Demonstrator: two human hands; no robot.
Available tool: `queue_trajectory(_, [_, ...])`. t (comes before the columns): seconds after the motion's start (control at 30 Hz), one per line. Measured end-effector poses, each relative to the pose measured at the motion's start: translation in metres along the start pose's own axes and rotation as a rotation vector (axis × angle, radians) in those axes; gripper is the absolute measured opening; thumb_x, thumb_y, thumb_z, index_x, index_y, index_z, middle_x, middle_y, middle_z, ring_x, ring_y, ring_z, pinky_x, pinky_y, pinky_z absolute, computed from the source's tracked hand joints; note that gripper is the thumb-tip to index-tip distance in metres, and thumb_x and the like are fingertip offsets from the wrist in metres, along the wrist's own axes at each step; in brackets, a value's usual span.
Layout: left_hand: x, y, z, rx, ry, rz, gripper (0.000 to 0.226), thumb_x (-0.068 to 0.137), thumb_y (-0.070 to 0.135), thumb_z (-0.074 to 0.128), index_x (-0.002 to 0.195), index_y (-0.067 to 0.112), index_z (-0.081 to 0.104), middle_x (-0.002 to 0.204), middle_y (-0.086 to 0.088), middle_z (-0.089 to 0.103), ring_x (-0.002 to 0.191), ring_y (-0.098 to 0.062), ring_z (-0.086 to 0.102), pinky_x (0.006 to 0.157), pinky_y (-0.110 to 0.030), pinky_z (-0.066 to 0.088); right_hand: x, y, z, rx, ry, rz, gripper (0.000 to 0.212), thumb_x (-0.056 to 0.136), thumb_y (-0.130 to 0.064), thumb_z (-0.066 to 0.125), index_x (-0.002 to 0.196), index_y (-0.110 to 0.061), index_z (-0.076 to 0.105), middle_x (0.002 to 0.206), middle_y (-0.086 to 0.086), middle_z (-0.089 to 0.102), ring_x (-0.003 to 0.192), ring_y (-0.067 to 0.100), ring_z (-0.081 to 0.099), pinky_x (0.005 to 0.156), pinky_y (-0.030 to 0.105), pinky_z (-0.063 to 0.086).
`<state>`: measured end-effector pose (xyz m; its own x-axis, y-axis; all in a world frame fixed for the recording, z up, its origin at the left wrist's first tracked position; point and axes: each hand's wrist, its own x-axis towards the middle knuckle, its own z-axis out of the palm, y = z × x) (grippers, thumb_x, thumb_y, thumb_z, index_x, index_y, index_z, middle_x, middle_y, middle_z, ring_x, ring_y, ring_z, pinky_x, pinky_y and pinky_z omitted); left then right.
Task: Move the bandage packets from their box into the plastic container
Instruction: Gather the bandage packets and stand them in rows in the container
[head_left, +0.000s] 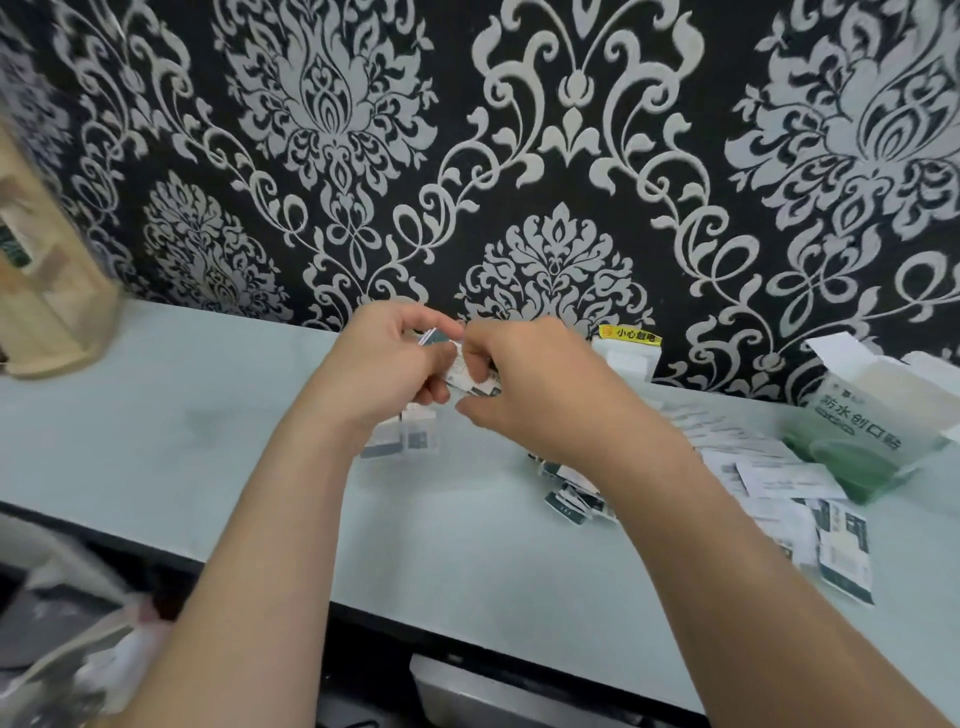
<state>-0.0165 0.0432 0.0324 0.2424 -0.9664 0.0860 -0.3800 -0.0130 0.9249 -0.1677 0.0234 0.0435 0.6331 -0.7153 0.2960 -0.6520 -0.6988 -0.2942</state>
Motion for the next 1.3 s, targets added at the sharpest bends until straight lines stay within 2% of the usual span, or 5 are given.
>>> queue_trajectory(0.23, [0.013, -0.027, -0.018, 0.421, 0.253, 0.158, 0.025, 0.092, 0.015, 0.058, 0.111, 0.029, 0.067, 0.096, 0.008, 0.070, 0.080, -0.015, 0.060, 0.076, -0.029, 0.049, 0.053, 0.001, 0.004, -0.018, -0.243, 0.156, 0.019, 0.077, -0.024, 0.074, 0.075, -0.013, 0.058, 0.070, -0.001, 0.062, 0.064, 0.017, 0.058, 0.052, 0.026, 0.043])
queue_trajectory(0.47, [0.018, -0.047, -0.014, 0.991, -0.080, 0.126, 0.042, 0.085, 0.009, 0.041, 0.096, 0.035, 0.073, 0.107, 0.012, 0.066, 0.113, -0.013, 0.048, 0.092, -0.034, 0.021, 0.078, -0.001, 0.038, -0.190, -0.534, 0.303, 0.025, 0.081, -0.026, 0.072, 0.078, -0.010, 0.053, 0.070, 0.002, 0.059, 0.059, 0.018, 0.058, 0.063, 0.028, 0.050])
queue_trajectory(0.67, [0.023, -0.053, -0.017, 1.094, -0.279, -0.025, 0.041, 0.078, 0.013, 0.038, 0.098, 0.026, 0.071, 0.105, 0.009, 0.064, 0.113, -0.016, 0.043, 0.103, -0.051, 0.014, 0.087, -0.001, 0.060, -0.307, -0.617, 0.364, 0.063, 0.089, -0.024, 0.063, 0.144, -0.010, 0.037, 0.151, 0.013, 0.036, 0.136, 0.034, 0.038, 0.101, 0.044, 0.046])
queue_trajectory(0.9, [0.024, -0.048, -0.016, 1.090, -0.298, -0.067, 0.036, 0.077, 0.009, 0.038, 0.092, 0.022, 0.069, 0.091, 0.005, 0.061, 0.109, -0.017, 0.039, 0.105, -0.052, 0.013, 0.090, -0.009, 0.053, -0.272, -0.634, 0.361, 0.014, 0.088, -0.016, 0.063, 0.099, -0.007, 0.060, 0.094, 0.005, 0.064, 0.085, 0.023, 0.065, 0.083, 0.032, 0.055])
queue_trajectory(1.3, [0.019, -0.044, -0.019, 0.927, -0.218, -0.029, 0.038, 0.086, 0.012, 0.042, 0.099, 0.032, 0.072, 0.095, 0.020, 0.064, 0.112, -0.011, 0.047, 0.111, -0.049, 0.015, 0.083, 0.002, 0.039, 0.111, -0.475, 0.474, 0.017, 0.097, -0.003, 0.039, 0.096, -0.004, 0.055, 0.097, 0.017, 0.065, 0.081, 0.030, 0.074, 0.069, 0.040, 0.061])
